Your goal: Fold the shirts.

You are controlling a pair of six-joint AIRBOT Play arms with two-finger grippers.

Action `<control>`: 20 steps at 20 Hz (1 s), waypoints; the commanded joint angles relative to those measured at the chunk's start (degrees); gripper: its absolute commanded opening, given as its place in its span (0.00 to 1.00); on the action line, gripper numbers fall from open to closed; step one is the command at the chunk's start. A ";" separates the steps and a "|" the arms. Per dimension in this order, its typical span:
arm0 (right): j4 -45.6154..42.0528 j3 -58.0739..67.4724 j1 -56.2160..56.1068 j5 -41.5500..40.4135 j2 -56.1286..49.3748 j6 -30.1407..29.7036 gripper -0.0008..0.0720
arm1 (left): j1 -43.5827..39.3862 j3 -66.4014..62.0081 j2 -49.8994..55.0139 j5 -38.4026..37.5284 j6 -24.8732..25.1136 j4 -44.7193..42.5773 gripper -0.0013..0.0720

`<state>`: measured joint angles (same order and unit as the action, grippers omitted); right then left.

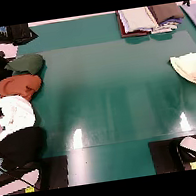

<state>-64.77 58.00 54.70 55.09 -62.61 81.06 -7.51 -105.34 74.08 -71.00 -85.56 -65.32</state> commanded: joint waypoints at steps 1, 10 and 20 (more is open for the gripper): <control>-4.13 -4.44 0.46 -0.15 2.95 0.00 0.04 | -0.02 -0.07 -0.04 -0.11 0.04 0.00 0.05; -21.73 -4.76 -8.87 2.93 10.51 -0.04 0.75 | -0.02 -0.07 -0.04 -0.13 0.52 0.00 0.05; -3.82 -4.76 -38.07 4.87 14.03 1.05 0.74 | 0.00 -0.07 -0.04 0.11 0.07 -0.02 0.05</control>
<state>-71.70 53.25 26.61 59.40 -48.93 81.97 -7.51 -105.34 74.08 -70.96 -85.30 -65.32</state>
